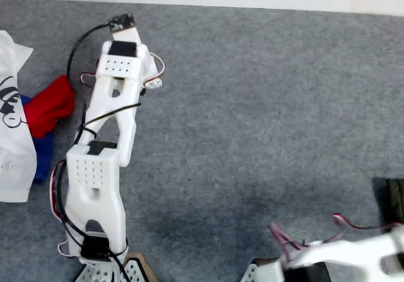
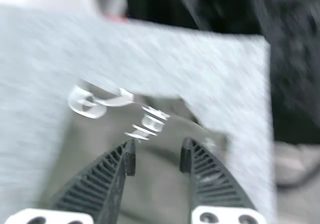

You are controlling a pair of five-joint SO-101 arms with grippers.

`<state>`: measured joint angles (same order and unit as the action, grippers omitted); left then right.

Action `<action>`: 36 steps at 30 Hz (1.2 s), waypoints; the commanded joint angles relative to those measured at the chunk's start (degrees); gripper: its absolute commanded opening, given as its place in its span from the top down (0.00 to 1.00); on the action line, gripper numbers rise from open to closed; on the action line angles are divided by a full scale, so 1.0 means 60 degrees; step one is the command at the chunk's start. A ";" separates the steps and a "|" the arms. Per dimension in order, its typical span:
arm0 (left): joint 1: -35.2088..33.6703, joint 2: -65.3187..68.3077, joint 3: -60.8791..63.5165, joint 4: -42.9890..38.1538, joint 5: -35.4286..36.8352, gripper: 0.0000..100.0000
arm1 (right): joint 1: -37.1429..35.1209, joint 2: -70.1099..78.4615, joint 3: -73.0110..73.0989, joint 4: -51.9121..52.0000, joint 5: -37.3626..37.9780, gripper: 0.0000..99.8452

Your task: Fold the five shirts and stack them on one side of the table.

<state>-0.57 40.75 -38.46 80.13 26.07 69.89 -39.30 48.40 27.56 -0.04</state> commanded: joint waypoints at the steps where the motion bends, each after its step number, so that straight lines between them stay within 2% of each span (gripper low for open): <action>1: -0.0403 -0.1238 -0.0432 0.0337 0.0073 0.99 | -0.1971 -0.1048 -0.0125 0.1297 -0.0308 0.84; 5: -0.1282 -0.1868 -0.0432 0.0791 -0.0132 0.99 | -0.4359 -0.1150 -0.0799 0.3319 -0.0322 0.84; 9: -0.2308 -0.2498 -0.0432 0.1509 -0.1685 0.99 | -0.6513 -0.1136 -0.1429 0.4711 -0.0337 0.84; 14: -0.4242 -0.2894 -0.0432 0.1553 -0.2960 0.99 | -0.8842 -0.1121 -0.1385 0.5018 -0.0337 0.84; 18: -0.5634 -0.2923 -0.0403 0.1612 -0.3897 0.99 | -1.0264 -0.1121 -0.0842 0.4740 -0.0337 0.84; 22: -0.6645 -0.2894 -0.0374 0.2037 -0.4835 0.96 | -1.1597 -0.1136 -0.0095 0.4681 -0.0337 0.84; 28: -0.7597 -0.3582 -0.0139 0.3443 -0.5070 0.80 | -1.3092 -0.1223 0.0989 0.4681 -0.0264 0.84; 32: -0.8125 -0.4256 0.0725 0.3429 -0.5084 0.81 | -1.3692 -0.1194 0.1619 0.4315 -0.0249 0.84; 36: -0.8930 -0.4476 0.1736 0.2374 -0.5084 0.82 | -1.3853 -0.1223 0.2557 0.3070 -0.0249 0.84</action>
<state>-49.80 17.54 -31.87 99.65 -3.82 -12.40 -45.19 62.11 50.95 -1.45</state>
